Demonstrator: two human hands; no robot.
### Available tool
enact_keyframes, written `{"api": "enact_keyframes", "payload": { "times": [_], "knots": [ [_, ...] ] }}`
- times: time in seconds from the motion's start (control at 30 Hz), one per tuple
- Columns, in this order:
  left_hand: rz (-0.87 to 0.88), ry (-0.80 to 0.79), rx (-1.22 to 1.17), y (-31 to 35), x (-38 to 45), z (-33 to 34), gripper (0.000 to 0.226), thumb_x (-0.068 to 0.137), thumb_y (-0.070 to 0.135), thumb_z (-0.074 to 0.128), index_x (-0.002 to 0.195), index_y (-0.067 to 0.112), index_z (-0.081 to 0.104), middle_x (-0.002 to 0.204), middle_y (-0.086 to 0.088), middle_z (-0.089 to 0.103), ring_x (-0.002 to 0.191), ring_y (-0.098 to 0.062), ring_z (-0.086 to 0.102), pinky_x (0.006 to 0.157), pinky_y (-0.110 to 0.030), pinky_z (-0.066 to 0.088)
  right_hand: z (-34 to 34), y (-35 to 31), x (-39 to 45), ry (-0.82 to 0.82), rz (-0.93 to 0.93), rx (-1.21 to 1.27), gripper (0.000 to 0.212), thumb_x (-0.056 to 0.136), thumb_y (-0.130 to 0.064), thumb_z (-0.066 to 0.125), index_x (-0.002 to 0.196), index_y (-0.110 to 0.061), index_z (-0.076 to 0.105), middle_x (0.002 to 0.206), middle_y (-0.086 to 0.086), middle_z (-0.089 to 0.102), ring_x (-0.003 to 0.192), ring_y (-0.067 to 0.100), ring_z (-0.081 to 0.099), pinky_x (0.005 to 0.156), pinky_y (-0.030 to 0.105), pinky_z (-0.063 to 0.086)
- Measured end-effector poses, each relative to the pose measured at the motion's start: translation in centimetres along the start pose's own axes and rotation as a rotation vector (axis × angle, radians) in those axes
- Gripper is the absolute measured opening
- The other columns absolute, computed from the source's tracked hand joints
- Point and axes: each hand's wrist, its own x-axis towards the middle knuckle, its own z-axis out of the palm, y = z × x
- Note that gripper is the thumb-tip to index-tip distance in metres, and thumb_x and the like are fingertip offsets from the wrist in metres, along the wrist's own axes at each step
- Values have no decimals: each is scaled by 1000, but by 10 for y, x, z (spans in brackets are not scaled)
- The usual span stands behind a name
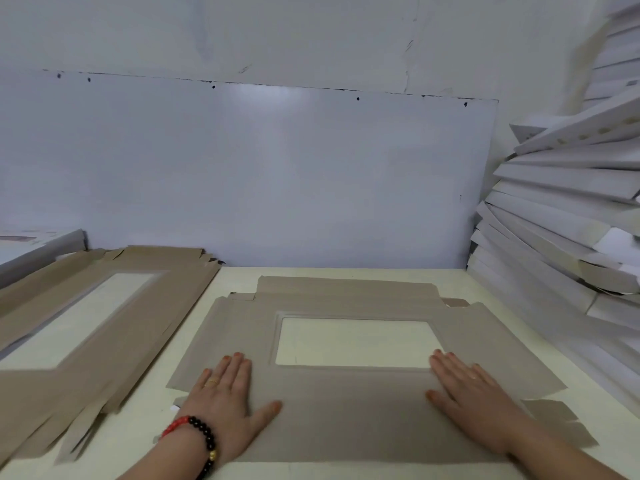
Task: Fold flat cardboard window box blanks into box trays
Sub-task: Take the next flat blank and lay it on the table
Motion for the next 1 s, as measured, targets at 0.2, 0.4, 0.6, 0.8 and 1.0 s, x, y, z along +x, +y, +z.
{"api": "enact_keyframes", "payload": {
  "times": [0.2, 0.4, 0.6, 0.8, 1.0],
  "knots": [
    [-161, 37, -34, -39, 14, -3, 93, 83, 79, 7, 155, 20, 0, 162, 4, -8, 148, -14, -6, 121, -36, 0, -2, 54, -9, 9, 242, 45, 68, 99, -58, 12, 154, -25, -8, 161, -10, -13, 148, 7, -9, 119, 35, -1],
    [-315, -3, -61, -58, 30, -12, 89, 82, 82, 16, 151, 26, 14, 162, -6, 3, 149, -24, 5, 119, -40, 10, -13, 75, -13, 160, 536, 119, 57, 94, -62, 23, 127, -19, 42, 137, 3, 44, 128, 21, 40, 104, 39, 36],
    [-489, 139, -317, -51, 51, -42, 54, 81, 46, 59, 122, 19, 37, 123, -9, 55, 108, -29, 53, 87, -36, 47, -38, 74, 1, 264, 708, 503, 69, 91, -41, 58, 145, -11, 28, 136, 22, 50, 123, 39, 48, 97, 43, 41],
    [-470, 160, -444, -64, 48, -47, 38, 85, 7, 56, 123, 10, 50, 103, -8, 58, 92, -25, 58, 75, -29, 48, -36, 76, -18, 314, 569, 621, 62, 85, -15, 64, 142, -20, 41, 108, 11, 62, 88, 28, 59, 71, 34, 44],
    [-432, -195, -510, -90, -13, -64, 89, 64, 23, 82, 137, 24, 31, 100, -7, 59, 67, -23, 69, 47, -27, 51, -19, 123, -57, 67, 519, 574, 76, 60, -27, 85, 130, -25, 54, 83, -12, 69, 77, 7, 66, 70, 26, 48]
  ]
}}
